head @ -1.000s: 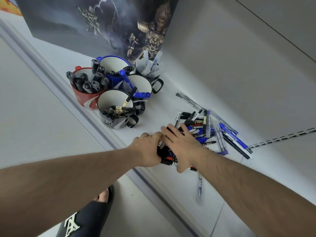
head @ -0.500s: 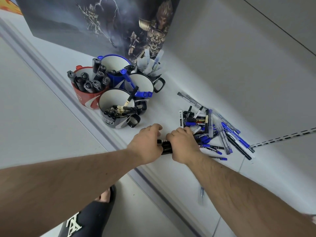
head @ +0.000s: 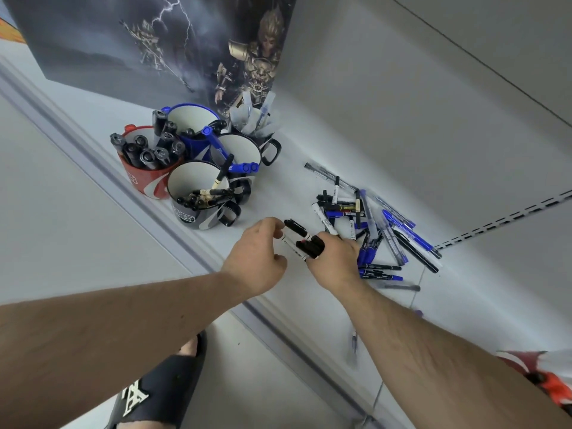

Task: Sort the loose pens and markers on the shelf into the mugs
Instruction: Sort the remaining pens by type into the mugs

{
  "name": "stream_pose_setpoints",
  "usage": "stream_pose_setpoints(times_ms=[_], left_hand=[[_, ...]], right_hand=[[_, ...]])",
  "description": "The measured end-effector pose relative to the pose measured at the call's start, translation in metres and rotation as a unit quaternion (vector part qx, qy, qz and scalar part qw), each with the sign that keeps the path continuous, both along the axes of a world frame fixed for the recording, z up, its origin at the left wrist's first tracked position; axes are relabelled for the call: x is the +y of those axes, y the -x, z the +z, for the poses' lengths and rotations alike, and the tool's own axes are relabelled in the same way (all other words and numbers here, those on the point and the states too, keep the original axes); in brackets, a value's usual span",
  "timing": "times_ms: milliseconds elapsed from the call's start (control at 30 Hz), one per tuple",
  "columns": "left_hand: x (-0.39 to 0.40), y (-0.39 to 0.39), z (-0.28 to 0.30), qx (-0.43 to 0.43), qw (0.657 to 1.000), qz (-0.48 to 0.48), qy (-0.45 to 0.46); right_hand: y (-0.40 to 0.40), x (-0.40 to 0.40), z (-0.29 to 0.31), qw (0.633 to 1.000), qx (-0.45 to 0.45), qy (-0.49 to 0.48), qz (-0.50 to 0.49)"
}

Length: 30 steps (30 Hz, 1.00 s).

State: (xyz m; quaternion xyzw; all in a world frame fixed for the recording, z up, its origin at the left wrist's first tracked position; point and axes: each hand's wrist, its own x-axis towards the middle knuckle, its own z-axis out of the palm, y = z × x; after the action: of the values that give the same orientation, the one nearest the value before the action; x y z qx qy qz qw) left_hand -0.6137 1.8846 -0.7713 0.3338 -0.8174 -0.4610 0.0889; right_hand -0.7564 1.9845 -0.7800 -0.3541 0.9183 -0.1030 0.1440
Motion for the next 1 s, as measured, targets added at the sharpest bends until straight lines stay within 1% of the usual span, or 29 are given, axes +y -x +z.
stream_pose_setpoints(times_ms=[67,100,133,200,267,333,367,400,433,467,533,600,633,700,733,767,800,900,967,1000], left_hand=[[0.006,-0.001,0.003,-0.005,1.0,0.001,-0.013],[0.007,0.0,0.004,-0.006,1.0,0.001,-0.024],[0.009,0.0,0.006,-0.007,0.999,0.002,-0.037],[0.011,0.002,0.008,-0.007,0.998,0.003,-0.064],[0.013,0.005,0.01,-0.008,0.995,0.016,-0.098],[0.014,0.009,0.014,-0.003,0.981,0.066,-0.182],[0.015,0.01,0.017,0.006,0.963,0.103,-0.249],[0.016,0.011,0.019,0.018,0.936,0.139,-0.323],[0.016,0.013,0.022,0.027,0.902,0.168,-0.396],[0.017,0.014,0.026,0.038,0.864,0.189,-0.465],[0.018,0.016,0.032,0.062,0.782,0.22,-0.58],[0.02,0.019,0.036,0.079,0.717,0.231,-0.653],[0.021,0.02,0.038,0.088,0.695,0.232,-0.675],[0.021,0.021,0.043,0.111,0.669,0.229,-0.698],[0.021,0.021,0.046,0.123,0.663,0.22,-0.705],[0.022,0.021,0.049,0.128,0.664,0.203,-0.709],[0.024,0.02,0.051,0.125,0.672,0.182,-0.707],[0.031,0.016,0.051,0.112,0.69,0.139,-0.701],[0.032,0.012,0.048,0.131,0.697,0.119,-0.695],[0.032,0.01,0.047,0.138,0.707,0.103,-0.686]], right_hand=[[-0.006,0.0,0.012,0.993,-0.049,0.085,-0.068],[-0.009,-0.002,0.021,0.979,-0.086,0.14,-0.124],[-0.01,-0.004,0.031,0.956,-0.117,0.194,-0.185],[-0.007,-0.009,0.052,0.9,-0.154,0.293,-0.284],[-0.001,-0.013,0.072,0.839,-0.188,0.379,-0.341],[0.004,-0.013,0.086,0.762,-0.244,0.458,-0.387],[0.006,-0.012,0.087,0.725,-0.277,0.487,-0.401],[0.005,-0.012,0.089,0.69,-0.311,0.508,-0.411],[0.004,-0.011,0.089,0.663,-0.339,0.522,-0.415],[0.001,-0.011,0.088,0.645,-0.362,0.529,-0.416],[-0.007,-0.012,0.085,0.626,-0.39,0.538,-0.408],[-0.017,-0.014,0.085,0.621,-0.402,0.541,-0.399],[-0.023,-0.015,0.085,0.62,-0.406,0.543,-0.394],[-0.036,-0.017,0.084,0.61,-0.43,0.541,-0.388],[-0.043,-0.019,0.081,0.611,-0.444,0.531,-0.385],[-0.048,-0.02,0.078,0.62,-0.45,0.517,-0.382],[-0.054,-0.021,0.075,0.638,-0.447,0.5,-0.377],[-0.062,-0.022,0.07,0.711,-0.42,0.438,-0.356],[-0.065,-0.022,0.071,0.767,-0.397,0.383,-0.327],[-0.065,-0.021,0.072,0.79,-0.387,0.357,-0.316]])
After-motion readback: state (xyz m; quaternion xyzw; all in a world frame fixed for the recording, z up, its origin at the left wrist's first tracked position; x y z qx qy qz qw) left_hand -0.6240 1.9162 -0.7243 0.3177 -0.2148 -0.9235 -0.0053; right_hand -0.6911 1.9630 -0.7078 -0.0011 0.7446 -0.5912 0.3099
